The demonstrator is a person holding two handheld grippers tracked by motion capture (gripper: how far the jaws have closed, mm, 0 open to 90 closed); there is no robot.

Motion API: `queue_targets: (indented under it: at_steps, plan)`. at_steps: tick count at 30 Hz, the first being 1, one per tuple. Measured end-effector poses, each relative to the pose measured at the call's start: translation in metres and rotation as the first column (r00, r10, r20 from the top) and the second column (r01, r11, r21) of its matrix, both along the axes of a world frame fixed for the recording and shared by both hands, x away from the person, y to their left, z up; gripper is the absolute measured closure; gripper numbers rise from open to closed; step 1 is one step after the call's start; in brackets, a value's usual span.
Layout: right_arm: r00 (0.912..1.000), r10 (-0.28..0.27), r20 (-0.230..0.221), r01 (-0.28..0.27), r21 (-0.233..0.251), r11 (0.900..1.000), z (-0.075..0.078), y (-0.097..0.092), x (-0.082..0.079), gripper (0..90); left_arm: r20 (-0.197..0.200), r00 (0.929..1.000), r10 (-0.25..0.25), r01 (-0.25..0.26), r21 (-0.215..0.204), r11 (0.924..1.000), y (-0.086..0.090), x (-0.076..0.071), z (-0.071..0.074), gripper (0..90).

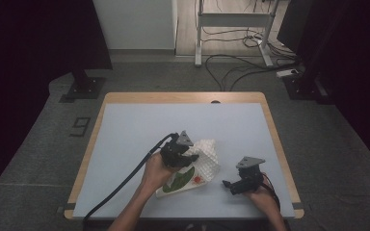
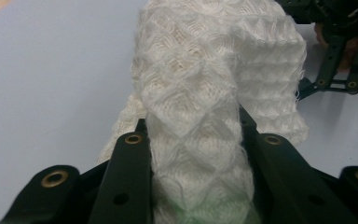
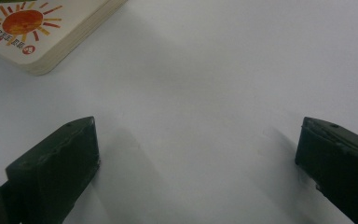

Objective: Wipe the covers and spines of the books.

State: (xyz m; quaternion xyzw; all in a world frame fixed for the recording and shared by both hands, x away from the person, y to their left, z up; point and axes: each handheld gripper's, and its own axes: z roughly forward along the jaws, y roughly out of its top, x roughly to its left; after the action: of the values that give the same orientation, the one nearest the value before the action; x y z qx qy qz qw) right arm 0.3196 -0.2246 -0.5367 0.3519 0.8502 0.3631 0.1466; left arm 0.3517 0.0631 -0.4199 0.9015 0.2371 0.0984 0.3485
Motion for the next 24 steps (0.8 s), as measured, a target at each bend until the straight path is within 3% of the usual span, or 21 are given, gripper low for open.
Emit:
queue_targets:
  at_steps: [9, 24]
  plan:
    - [1.0000, 0.000, -0.001, 0.000, 0.002, 1.0000, 0.000, 0.000, 0.000, 0.0, 0.031, 0.9986, 0.043, -0.043, 0.029, 0.9986, 0.016, 0.006, 0.006, 67.4]
    - [1.0000, 0.000, 0.001, 0.000, 0.001, 1.0000, 0.000, 0.000, 0.000, 0.0, 0.020, 0.9900, 0.139, -0.140, 0.019, 0.9900, 0.057, 0.019, 0.010, 66.7]
